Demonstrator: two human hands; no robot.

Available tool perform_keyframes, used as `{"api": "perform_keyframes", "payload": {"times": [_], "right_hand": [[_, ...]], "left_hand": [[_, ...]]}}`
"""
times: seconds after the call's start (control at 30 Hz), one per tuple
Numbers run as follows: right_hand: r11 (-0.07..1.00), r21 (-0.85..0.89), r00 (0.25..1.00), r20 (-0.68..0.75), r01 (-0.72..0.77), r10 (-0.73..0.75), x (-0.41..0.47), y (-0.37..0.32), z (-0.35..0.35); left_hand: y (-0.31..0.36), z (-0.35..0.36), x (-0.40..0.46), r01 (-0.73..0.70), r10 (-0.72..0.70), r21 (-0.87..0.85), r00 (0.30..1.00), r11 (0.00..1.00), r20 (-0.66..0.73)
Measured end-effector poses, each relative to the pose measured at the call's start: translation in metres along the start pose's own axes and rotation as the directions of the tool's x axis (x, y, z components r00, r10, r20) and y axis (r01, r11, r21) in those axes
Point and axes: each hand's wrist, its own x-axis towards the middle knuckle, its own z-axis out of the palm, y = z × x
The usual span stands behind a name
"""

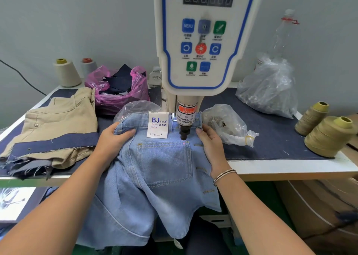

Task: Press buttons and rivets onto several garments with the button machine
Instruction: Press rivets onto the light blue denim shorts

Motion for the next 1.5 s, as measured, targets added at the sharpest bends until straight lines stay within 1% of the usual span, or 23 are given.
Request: {"api": "perform_keyframes", "payload": {"times": [0.3,0.8,0.87,0.93,1.03,1.13,1.17,1.2,1.23,1.27,1.3,1.33,1.37,1.43,1.47,1.5], "right_hand": [[1.000,0.011,1.000,0.011,0.002,-0.002,0.002,0.002,-0.002],[1.000,-0.024,1.000,0.003,-0.019,0.019,-0.002,-0.004,0.000],[0.999,-0.042,1.000,0.002,-0.023,0.023,-0.003,-0.005,0.000],[0.998,-0.056,0.999,-0.018,-0.040,0.039,-0.006,-0.007,0.000],[0.996,-0.077,0.996,-0.073,-0.050,0.044,-0.008,-0.011,0.002],[0.989,-0.088,0.983,-0.149,-0.122,0.108,-0.016,-0.014,-0.001],[0.983,-0.063,0.976,-0.145,-0.170,0.160,-0.021,-0.014,-0.004],[0.975,-0.039,0.971,-0.113,-0.218,0.213,-0.027,-0.015,-0.007],[0.966,-0.050,0.965,-0.080,-0.254,0.249,-0.033,-0.017,-0.010],[0.954,-0.125,0.962,-0.056,-0.273,0.268,-0.039,-0.020,-0.015],[0.926,-0.269,0.964,-0.049,-0.265,0.262,-0.043,-0.024,-0.020],[0.879,-0.425,0.975,-0.045,-0.216,0.218,-0.046,-0.030,-0.026],[0.827,-0.544,0.990,-0.051,-0.140,0.134,-0.047,-0.037,-0.033],[0.774,-0.633,0.994,-0.071,0.022,-0.086,-0.045,-0.059,-0.049],[0.722,-0.683,0.970,-0.081,0.114,-0.229,-0.042,-0.070,-0.056],[0.623,-0.759,0.931,-0.062,0.189,-0.359,-0.034,-0.079,-0.063]], "left_hand": [[-0.001,0.000,0.000,-0.005,0.005,-0.024,1.000,1.000,0.005],[-0.001,-0.001,-0.001,-0.016,0.017,-0.021,1.000,1.000,0.020],[-0.001,-0.001,-0.001,-0.012,0.011,0.029,0.999,1.000,0.048],[-0.001,-0.001,0.000,-0.017,0.007,0.085,0.993,0.996,0.115],[0.000,-0.001,-0.001,-0.041,0.025,0.086,0.983,0.995,0.182],[0.001,-0.001,-0.003,-0.001,-0.008,0.056,0.986,0.998,0.167],[0.003,0.000,-0.004,0.021,-0.029,0.052,0.986,0.998,0.163],[0.003,0.000,-0.005,0.034,-0.043,0.054,0.985,0.998,0.168],[0.005,0.001,-0.006,0.040,-0.050,0.060,0.983,0.997,0.177],[0.005,0.000,-0.006,0.039,-0.052,0.075,0.981,0.996,0.188],[0.005,-0.001,-0.005,0.035,-0.051,0.088,0.979,0.996,0.196],[0.005,-0.001,-0.004,0.036,-0.056,0.098,0.977,0.995,0.205],[0.005,-0.002,-0.004,0.044,-0.065,0.094,0.972,0.995,0.227],[0.006,-0.003,-0.003,0.073,-0.087,0.063,0.961,0.995,0.261],[0.007,-0.003,-0.004,0.085,-0.098,0.059,0.962,0.995,0.256],[0.008,-0.002,-0.005,0.096,-0.109,0.063,0.964,0.993,0.241]]}}
